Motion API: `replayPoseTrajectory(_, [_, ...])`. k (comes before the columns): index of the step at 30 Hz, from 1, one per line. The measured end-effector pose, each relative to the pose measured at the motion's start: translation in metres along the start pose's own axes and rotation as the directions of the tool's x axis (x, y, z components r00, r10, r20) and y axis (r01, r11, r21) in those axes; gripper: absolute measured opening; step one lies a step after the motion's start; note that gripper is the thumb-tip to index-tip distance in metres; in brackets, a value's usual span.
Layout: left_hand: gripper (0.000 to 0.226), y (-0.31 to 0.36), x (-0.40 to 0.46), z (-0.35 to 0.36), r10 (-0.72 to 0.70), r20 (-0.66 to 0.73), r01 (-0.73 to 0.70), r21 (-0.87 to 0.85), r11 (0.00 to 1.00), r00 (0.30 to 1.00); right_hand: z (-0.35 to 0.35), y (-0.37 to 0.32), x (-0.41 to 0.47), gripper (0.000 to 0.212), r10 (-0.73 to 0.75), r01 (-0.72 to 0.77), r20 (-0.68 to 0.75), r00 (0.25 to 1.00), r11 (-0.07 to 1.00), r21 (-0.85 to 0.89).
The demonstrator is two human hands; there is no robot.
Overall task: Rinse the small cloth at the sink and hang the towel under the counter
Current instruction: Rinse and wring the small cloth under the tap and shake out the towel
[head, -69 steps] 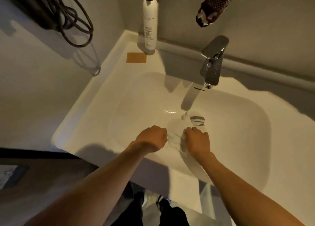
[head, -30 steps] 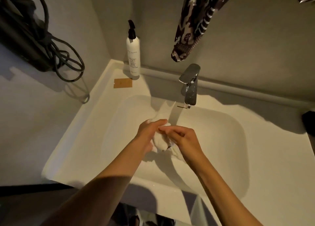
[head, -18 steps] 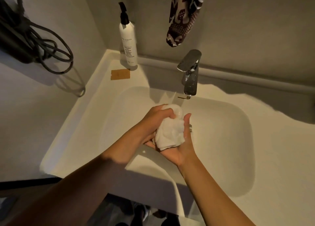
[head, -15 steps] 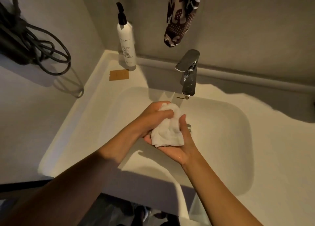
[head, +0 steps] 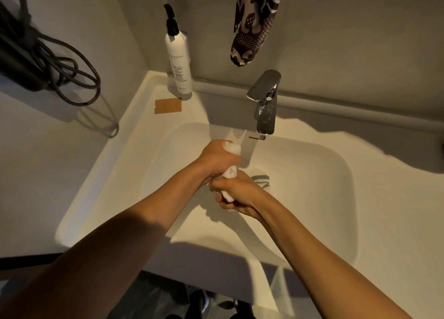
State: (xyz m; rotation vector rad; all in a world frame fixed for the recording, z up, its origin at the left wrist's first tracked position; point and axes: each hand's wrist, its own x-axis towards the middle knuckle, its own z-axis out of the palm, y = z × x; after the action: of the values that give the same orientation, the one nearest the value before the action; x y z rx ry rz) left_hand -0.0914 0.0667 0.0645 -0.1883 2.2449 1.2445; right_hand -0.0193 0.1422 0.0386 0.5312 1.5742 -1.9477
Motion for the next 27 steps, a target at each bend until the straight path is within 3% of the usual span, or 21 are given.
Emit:
replayPoseTrajectory(2, [0.021,-0.006,0.000,0.002,-0.035,0.009,0.034,0.051,0.998,0.999,0.006,0.008,0.004,0.014,-0.062,0.036,-0.093,0.994,0.965,-0.261])
replayPoseTrajectory(4, [0.020,-0.014,-0.001,0.006,-0.076,-0.001,0.075,0.047,0.996,0.997,0.009,0.021,0.014,0.013,-0.165,0.062,-0.151,0.975,0.848,-0.526])
replayPoseTrajectory(6, [0.021,-0.022,-0.001,0.011,-0.113,-0.048,0.115,0.030,0.993,0.992,0.013,0.035,0.023,0.013,-0.249,0.054,-0.190,0.950,0.729,-0.683])
replayPoseTrajectory(8, [0.023,-0.028,-0.003,0.016,-0.162,-0.099,0.165,0.020,0.986,0.982,0.016,0.048,0.026,0.024,-0.289,0.024,-0.228,0.930,0.667,-0.745])
replayPoseTrajectory(12, [0.019,-0.047,-0.007,0.024,-0.212,-0.182,0.212,-0.020,0.977,0.960,0.020,0.073,0.026,0.027,-0.354,0.005,-0.205,0.912,0.510,-0.860])
replayPoseTrajectory(15, [0.024,-0.063,-0.009,0.026,-0.233,-0.176,0.226,-0.059,0.972,0.956,0.024,0.076,0.020,0.032,-0.329,-0.021,-0.208,0.921,0.492,-0.870])
replayPoseTrajectory(17, [0.017,-0.062,-0.012,0.021,-0.278,-0.104,0.252,-0.209,0.945,0.955,0.020,0.069,0.004,0.031,-0.264,0.035,-0.176,0.948,0.638,-0.769])
replayPoseTrajectory(18, [0.035,-0.057,-0.015,0.016,-0.312,-0.036,0.287,-0.298,0.910,0.950,0.017,0.062,-0.007,0.032,-0.197,0.055,-0.146,0.970,0.754,-0.655])
replayPoseTrajectory(20, [0.065,-0.051,-0.020,0.006,-0.331,0.075,0.329,-0.443,0.834,0.941,0.005,0.051,-0.029,0.044,-0.044,0.052,0.041,0.998,0.975,-0.214])
replayPoseTrajectory(21, [0.060,-0.047,-0.022,0.002,-0.290,0.098,0.299,-0.508,0.808,0.952,-0.003,0.050,-0.038,0.052,-0.015,-0.002,0.149,0.989,0.994,0.110])
replayPoseTrajectory(22, [0.044,-0.042,-0.025,0.000,-0.241,0.109,0.258,-0.577,0.775,0.964,-0.009,0.049,-0.044,0.060,-0.018,-0.084,0.222,0.975,0.894,0.440])
replayPoseTrajectory(23, [0.028,-0.036,-0.026,-0.001,-0.207,0.125,0.238,-0.648,0.724,0.970,-0.014,0.047,-0.047,0.070,-0.012,-0.176,0.264,0.964,0.716,0.675])
replayPoseTrajectory(24, [0.022,-0.026,-0.031,-0.001,-0.171,0.161,0.235,-0.701,0.673,0.972,-0.016,0.048,-0.046,0.081,0.009,-0.245,0.290,0.957,0.562,0.790])
replayPoseTrajectory(25, [0.023,-0.017,-0.035,-0.001,-0.121,0.189,0.222,-0.736,0.639,0.974,-0.014,0.047,-0.044,0.087,0.026,-0.279,0.307,0.951,0.491,0.825])
replayPoseTrajectory(27, [0.022,-0.008,-0.038,0.000,0.021,0.198,0.132,-0.726,0.675,0.980,-0.003,0.044,-0.041,0.093,0.010,-0.329,0.367,0.930,0.470,0.819])
